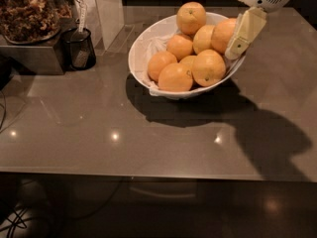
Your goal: Pick orange from white bowl
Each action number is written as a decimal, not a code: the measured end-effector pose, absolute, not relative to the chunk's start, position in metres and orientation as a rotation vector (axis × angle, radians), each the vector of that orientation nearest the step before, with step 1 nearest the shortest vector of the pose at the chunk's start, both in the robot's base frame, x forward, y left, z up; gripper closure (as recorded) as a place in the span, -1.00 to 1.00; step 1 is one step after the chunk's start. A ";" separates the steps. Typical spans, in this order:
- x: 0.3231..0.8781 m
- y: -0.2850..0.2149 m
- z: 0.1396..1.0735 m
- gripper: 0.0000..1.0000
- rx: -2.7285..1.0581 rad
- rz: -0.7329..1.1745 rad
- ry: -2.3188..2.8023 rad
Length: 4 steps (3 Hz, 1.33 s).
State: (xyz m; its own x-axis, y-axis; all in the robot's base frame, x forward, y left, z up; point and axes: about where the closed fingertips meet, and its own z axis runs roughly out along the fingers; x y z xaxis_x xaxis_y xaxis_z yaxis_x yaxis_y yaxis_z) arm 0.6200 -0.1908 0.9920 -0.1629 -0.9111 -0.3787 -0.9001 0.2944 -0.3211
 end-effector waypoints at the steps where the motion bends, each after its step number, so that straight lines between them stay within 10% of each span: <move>1: 0.622 -0.191 0.978 -1.00 -1.624 -0.007 2.092; 4: 0.622 -0.191 0.978 0.31 -1.624 -0.007 2.092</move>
Offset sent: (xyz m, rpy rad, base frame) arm 0.0018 0.0000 -0.0123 -0.0023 0.0276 0.0008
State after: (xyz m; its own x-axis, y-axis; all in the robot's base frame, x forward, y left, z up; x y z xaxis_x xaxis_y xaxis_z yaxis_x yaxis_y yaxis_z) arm 0.6220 -0.1908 0.9784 -0.1734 -0.9122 -0.3713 -0.9097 0.2928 -0.2944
